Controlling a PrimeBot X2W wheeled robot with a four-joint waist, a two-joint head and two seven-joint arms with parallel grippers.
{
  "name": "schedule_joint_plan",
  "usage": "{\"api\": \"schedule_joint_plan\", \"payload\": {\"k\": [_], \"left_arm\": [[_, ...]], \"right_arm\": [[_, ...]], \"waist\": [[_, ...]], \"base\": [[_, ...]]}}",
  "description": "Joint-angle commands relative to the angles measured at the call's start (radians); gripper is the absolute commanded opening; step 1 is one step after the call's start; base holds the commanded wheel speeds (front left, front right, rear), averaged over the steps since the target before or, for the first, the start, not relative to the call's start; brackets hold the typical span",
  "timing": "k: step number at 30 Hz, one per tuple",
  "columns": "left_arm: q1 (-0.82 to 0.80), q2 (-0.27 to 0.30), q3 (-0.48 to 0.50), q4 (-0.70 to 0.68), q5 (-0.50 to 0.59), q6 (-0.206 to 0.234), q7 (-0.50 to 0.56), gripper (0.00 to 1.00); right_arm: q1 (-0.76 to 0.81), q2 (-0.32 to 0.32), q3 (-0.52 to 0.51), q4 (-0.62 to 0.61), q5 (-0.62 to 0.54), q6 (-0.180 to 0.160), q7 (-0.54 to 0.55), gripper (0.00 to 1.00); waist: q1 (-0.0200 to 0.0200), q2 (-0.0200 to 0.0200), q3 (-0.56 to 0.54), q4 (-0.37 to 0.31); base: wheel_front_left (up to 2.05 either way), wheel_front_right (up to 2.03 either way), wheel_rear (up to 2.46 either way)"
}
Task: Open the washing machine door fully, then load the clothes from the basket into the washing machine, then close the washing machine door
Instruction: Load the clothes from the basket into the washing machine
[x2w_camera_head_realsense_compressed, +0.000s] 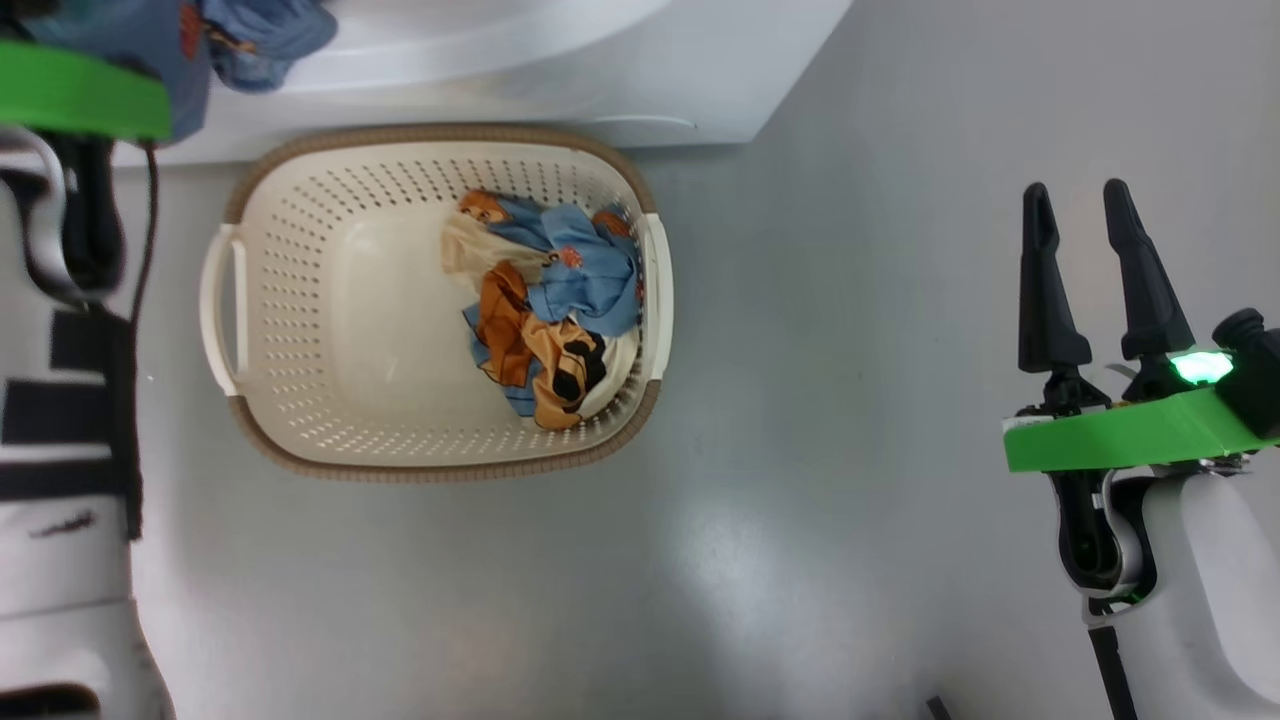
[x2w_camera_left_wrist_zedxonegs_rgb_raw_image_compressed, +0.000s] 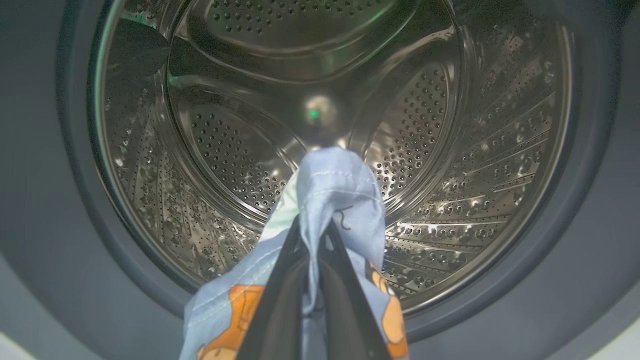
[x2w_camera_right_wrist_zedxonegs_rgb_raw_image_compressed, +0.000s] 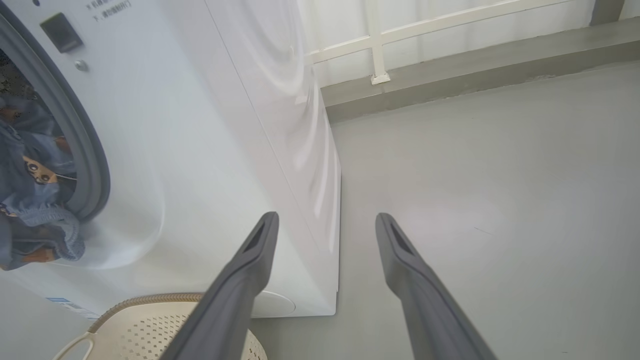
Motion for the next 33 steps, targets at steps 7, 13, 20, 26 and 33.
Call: {"api": "schedule_joint_plan", "payload": {"k": [7,13,20,26,33], "left_arm": [[-0.133,0.064,0.016,0.139,-0.019,0.001,-0.005,0.0],[-0.244,0.099,-0.013,0.261,-0.031,0.001,-0.005,0.0],[-0.368,0.127,-0.04,0.194,-0.042,0.001,-0.005,0.0],[-0.365,0.139,0.023,0.01,0.004,0.001,-0.005,0.0],[-0.29,0.134,0.01,0.099,0.008,0.001,-0.005,1.0]], "right_arm": [[-0.024,0.016,0.041,-0.019,-0.003,0.005,-0.005,1.0],[-0.041,0.024,0.058,-0.021,0.003,0.005,-0.005,1.0],[-0.05,0.029,0.068,-0.028,0.008,0.005,-0.005,1.0],[-0.063,0.03,0.079,-0.035,0.023,0.005,-0.005,1.0],[-0.054,0.03,0.086,-0.04,0.041,0.005,-0.005,1.0]], "waist": [[0.0,0.0,0.076,-0.044],[0.0,0.0,0.1,-0.072],[0.0,0.0,0.119,-0.097],[0.0,0.0,0.133,-0.118],[0.0,0.0,0.125,-0.125]], "base": [[0.0,0.0,0.0],[0.0,0.0,0.0],[0.0,0.0,0.0],[0.0,0.0,0.0],[0.0,0.0,0.0]]}}
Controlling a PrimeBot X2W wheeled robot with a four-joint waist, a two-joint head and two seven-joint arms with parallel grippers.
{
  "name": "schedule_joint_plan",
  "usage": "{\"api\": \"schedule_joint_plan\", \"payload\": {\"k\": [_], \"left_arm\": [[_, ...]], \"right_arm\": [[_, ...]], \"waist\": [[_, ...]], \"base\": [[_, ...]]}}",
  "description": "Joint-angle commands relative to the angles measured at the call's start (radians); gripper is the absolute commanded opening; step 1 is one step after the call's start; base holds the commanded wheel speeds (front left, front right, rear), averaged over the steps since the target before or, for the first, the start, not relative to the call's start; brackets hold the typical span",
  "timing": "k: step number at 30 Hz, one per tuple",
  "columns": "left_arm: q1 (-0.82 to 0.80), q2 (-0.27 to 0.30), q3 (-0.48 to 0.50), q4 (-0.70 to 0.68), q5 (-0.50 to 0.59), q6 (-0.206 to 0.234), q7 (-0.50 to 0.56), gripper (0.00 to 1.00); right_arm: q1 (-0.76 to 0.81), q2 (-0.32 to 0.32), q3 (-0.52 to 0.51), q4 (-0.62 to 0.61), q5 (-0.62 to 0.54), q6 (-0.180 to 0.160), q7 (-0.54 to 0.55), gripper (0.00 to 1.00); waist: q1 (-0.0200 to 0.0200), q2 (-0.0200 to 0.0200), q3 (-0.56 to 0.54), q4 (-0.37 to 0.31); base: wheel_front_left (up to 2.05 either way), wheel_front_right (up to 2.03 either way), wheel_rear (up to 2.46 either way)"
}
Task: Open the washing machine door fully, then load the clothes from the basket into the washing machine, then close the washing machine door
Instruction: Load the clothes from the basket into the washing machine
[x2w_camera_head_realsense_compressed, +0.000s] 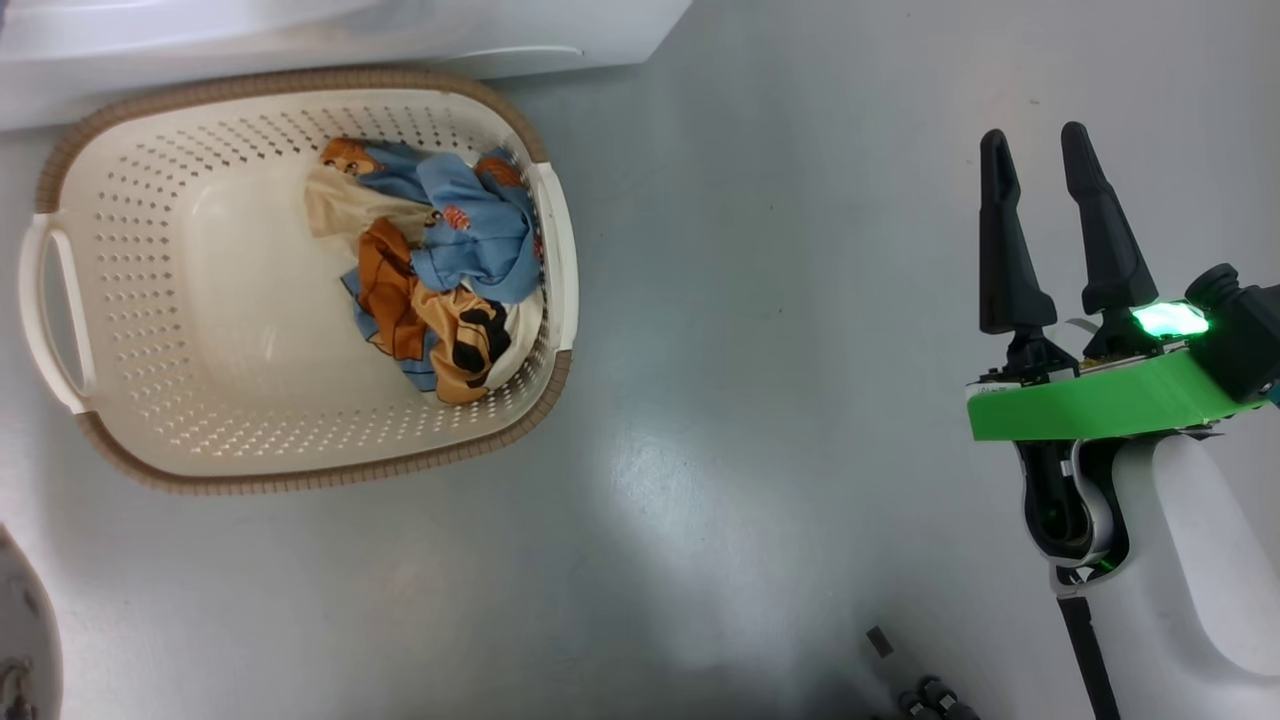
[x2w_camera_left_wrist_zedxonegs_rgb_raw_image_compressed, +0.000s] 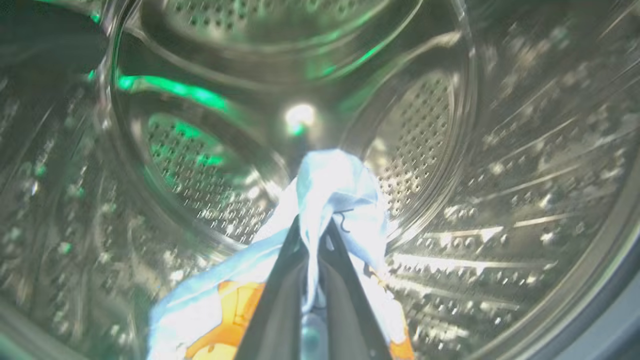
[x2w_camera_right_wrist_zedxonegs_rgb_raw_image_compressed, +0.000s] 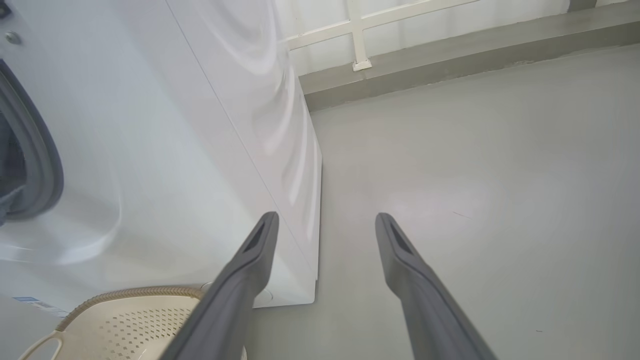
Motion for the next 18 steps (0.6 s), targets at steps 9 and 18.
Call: {"api": "schedule_joint_plan", "payload": {"k": [9,18], "left_arm": [[0.007,0.046,0.002,0.079,0.008,0.001,-0.002,1.0],[0.051,0.01,0.02,0.064,0.002,0.001,-0.002,1.0]], "right_arm": [[0.026,0.008,0.033,-0.018,0.016,0.005,-0.005,1.0],[0.033,0.008,0.027,-0.015,0.013,0.005,-0.005,1.0]], "waist": [[0.0,-0.0001,-0.02,0.004],[0.0,-0.0001,-0.054,0.01]], "base": [[0.0,0.0,0.0],[0.0,0.0,0.0]]}}
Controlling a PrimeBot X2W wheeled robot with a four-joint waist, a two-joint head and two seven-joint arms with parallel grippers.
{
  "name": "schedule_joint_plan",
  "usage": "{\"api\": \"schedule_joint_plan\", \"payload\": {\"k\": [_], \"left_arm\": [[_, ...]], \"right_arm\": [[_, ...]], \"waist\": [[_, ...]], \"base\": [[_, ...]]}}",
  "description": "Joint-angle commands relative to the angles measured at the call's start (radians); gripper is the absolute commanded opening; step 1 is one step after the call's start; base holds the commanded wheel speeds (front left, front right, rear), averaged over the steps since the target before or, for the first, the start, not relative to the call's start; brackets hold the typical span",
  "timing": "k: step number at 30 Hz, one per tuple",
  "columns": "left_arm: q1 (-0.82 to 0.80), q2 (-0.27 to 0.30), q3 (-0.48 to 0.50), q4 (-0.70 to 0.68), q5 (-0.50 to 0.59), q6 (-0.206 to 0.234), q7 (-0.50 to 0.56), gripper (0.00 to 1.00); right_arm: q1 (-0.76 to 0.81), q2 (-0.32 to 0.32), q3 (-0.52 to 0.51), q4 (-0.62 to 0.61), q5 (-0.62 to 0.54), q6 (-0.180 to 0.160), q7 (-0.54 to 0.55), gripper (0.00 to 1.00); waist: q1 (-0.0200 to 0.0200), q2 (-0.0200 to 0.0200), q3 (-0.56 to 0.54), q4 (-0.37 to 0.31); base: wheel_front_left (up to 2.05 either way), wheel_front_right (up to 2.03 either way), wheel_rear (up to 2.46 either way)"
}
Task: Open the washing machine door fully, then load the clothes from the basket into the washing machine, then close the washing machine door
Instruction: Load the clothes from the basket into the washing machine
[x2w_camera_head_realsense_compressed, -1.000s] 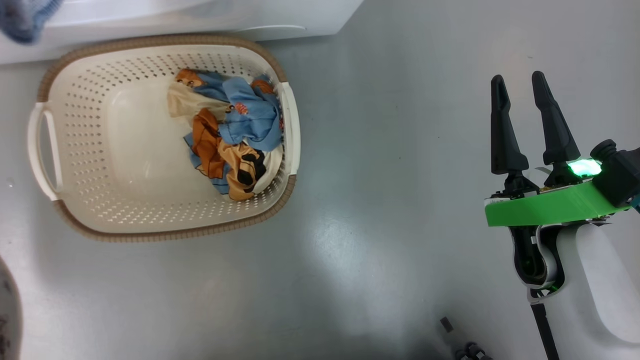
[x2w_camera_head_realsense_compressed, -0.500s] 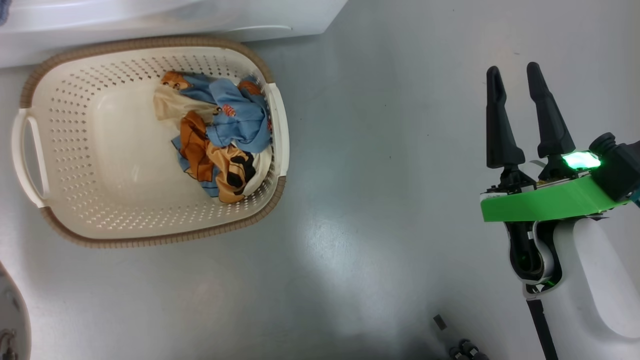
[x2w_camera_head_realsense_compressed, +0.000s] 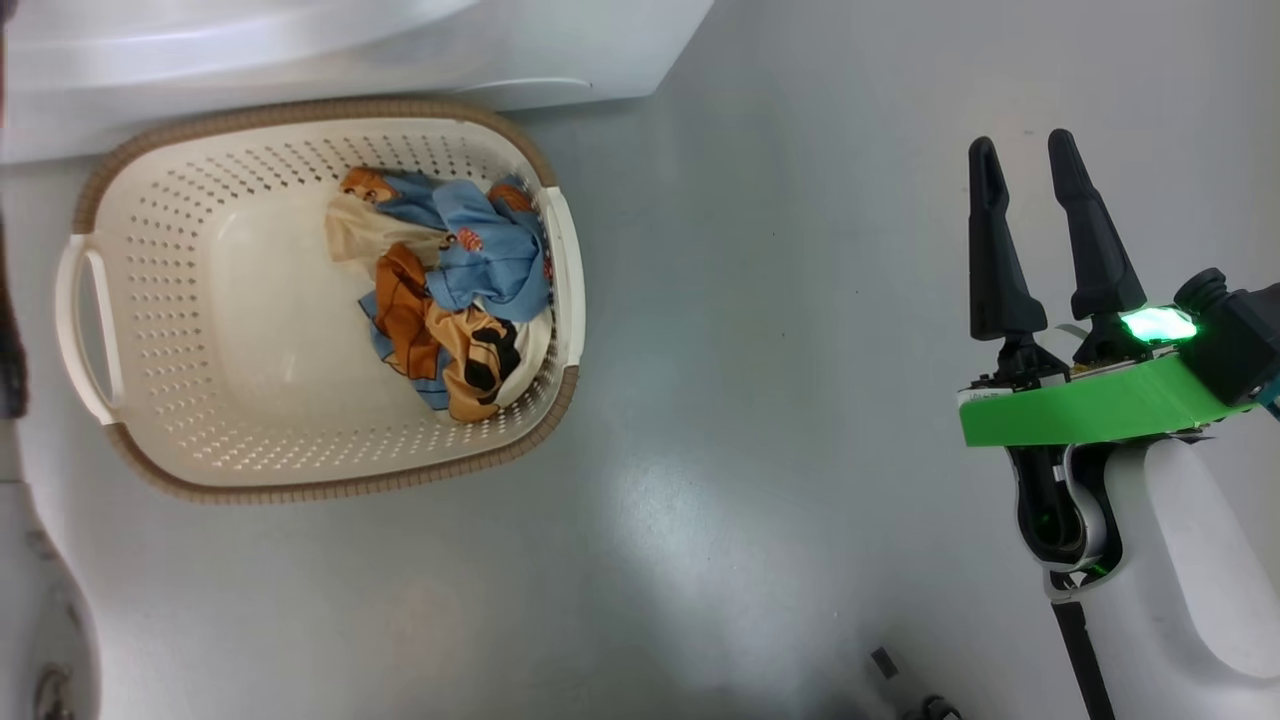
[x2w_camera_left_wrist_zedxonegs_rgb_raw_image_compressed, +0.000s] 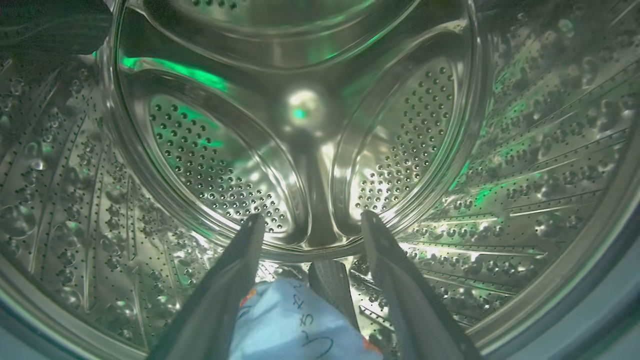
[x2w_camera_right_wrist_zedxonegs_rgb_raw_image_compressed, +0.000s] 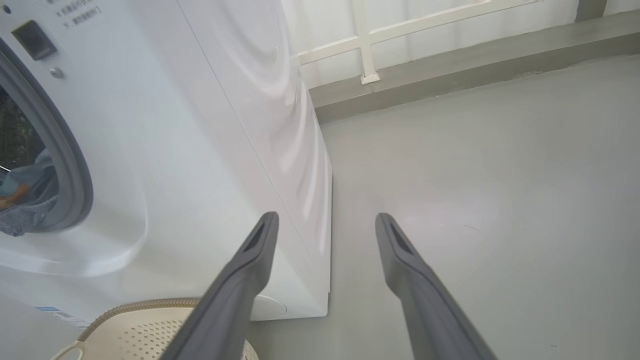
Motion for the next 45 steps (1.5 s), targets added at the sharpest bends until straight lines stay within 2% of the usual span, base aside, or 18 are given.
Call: {"api": "schedule_joint_plan", "payload": {"k": [1,10,17,26,45], "left_arm": [[0.042,0.035,0.018,-0.039,0.0,0.001,-0.002,1.0],[0.173,-0.009,0.053,-0.109,0.047,0.001,-0.002,1.0],[0.298,-0.053,0.1,-0.167,0.038,0.001,-0.002,1.0],[0.493,-0.086,0.092,-0.253,0.033,0.001,-0.002,1.0],[0.804,-0.128,0.091,-0.341,0.059,0.001,-0.002,1.0]], "right_arm": [[0.032,0.008,0.011,-0.018,-0.001,0.005,-0.005,1.0],[0.052,0.008,0.003,-0.015,-0.007,0.005,-0.005,1.0],[0.073,0.008,-0.009,-0.007,-0.012,0.005,-0.005,1.0],[0.12,0.006,-0.029,0.006,-0.033,0.005,-0.005,1.0],[0.237,-0.053,-0.059,0.028,-0.033,0.005,-0.005,1.0]], "waist": [[0.0,0.0,-0.011,0.003],[0.0,0.0,-0.055,0.012],[0.0,0.0,-0.107,0.021],[0.0,0.0,-0.207,0.059],[0.0,0.0,-0.417,0.128]], "base": [[0.0,0.0,0.0],[0.0,0.0,0.0],[0.0,0.0,0.0],[0.0,0.0,0.0],[0.0,0.0,0.0]]}}
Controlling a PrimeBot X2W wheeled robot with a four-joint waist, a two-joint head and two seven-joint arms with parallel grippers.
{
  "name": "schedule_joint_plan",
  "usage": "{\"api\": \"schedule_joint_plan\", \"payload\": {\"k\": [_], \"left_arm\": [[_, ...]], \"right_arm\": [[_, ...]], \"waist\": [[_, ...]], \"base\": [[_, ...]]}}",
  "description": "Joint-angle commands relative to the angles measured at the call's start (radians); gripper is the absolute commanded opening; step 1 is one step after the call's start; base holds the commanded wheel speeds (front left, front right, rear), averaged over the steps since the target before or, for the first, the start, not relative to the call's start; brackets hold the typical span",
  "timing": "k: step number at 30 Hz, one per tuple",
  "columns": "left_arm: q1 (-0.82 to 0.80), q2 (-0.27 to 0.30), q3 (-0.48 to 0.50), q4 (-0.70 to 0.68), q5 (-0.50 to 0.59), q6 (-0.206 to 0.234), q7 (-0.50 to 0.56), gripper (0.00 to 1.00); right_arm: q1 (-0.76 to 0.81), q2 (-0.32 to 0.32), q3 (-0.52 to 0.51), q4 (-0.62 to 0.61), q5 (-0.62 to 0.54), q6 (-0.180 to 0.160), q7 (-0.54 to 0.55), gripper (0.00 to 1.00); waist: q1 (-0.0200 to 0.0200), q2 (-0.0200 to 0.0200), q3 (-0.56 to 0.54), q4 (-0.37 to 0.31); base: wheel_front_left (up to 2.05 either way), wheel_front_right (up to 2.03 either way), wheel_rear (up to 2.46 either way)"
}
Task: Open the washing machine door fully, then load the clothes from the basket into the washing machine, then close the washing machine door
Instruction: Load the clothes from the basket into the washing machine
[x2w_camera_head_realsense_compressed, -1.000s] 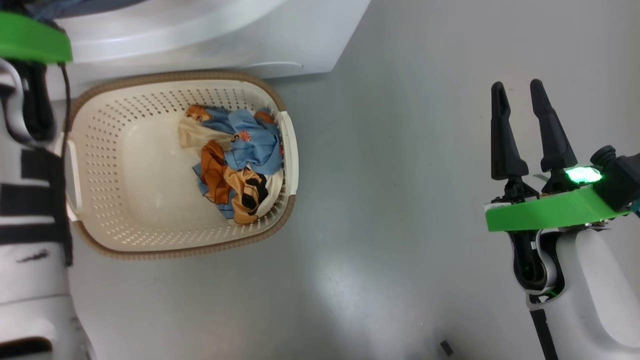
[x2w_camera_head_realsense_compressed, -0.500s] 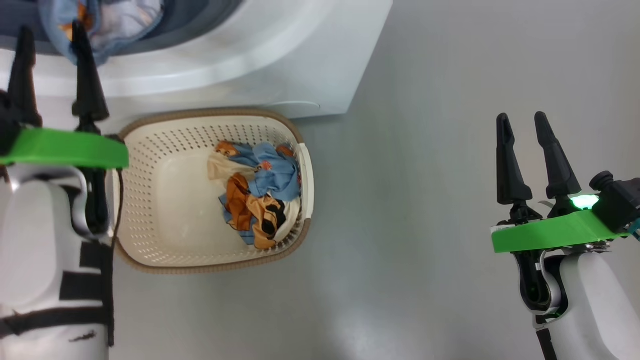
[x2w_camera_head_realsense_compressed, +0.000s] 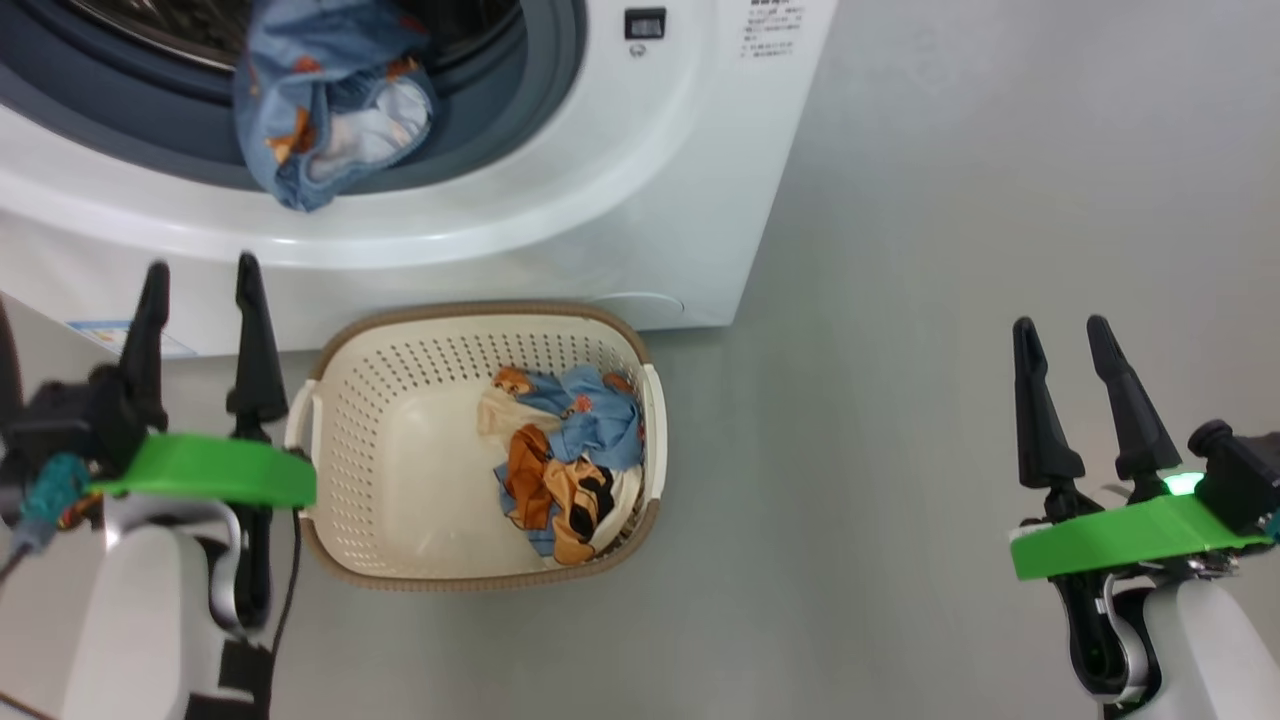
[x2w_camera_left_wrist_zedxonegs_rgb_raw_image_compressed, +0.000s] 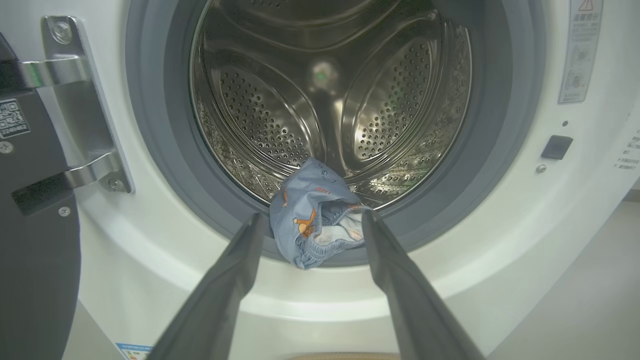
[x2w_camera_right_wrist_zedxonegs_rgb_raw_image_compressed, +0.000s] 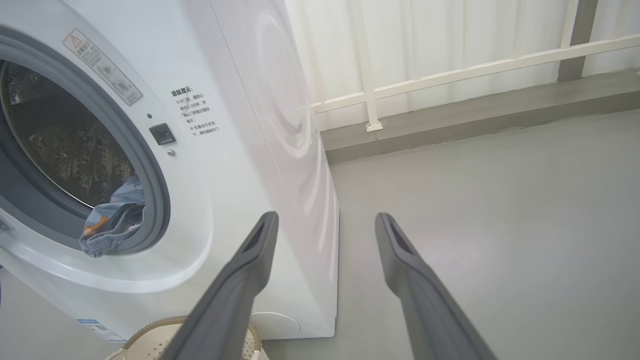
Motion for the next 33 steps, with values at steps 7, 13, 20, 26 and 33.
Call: {"api": "schedule_joint_plan", "payload": {"k": [7,13,20,26,33], "left_arm": [[0.129,0.025,0.021,-0.062,0.024,0.001,-0.002,1.0],[0.22,0.027,0.014,-0.102,0.015,0.001,-0.002,1.0],[0.32,0.029,0.019,-0.156,0.001,0.001,-0.002,1.0],[0.379,0.024,0.021,-0.194,-0.007,0.001,-0.002,1.0],[0.426,0.022,0.027,-0.228,-0.006,0.001,-0.002,1.0]], "right_arm": [[0.066,-0.027,0.008,-0.015,-0.013,0.005,-0.005,1.0],[0.108,-0.034,0.003,-0.014,-0.011,0.005,-0.005,1.0],[0.151,-0.036,-0.009,-0.022,-0.008,0.005,-0.005,1.0],[0.174,-0.04,-0.025,-0.025,-0.009,0.005,-0.005,1.0],[0.19,-0.04,-0.034,-0.026,-0.009,0.005,-0.005,1.0]], "waist": [[0.0,-0.0001,-0.111,0.043],[0.0,-0.0001,-0.16,0.054],[0.0,-0.0001,-0.196,0.065],[0.0,-0.0001,-0.213,0.072],[0.0,-0.0001,-0.228,0.071]], "base": [[0.0,0.0,0.0],[0.0,0.0,0.0],[0.0,0.0,0.0],[0.0,0.0,0.0],[0.0,0.0,0.0]]}}
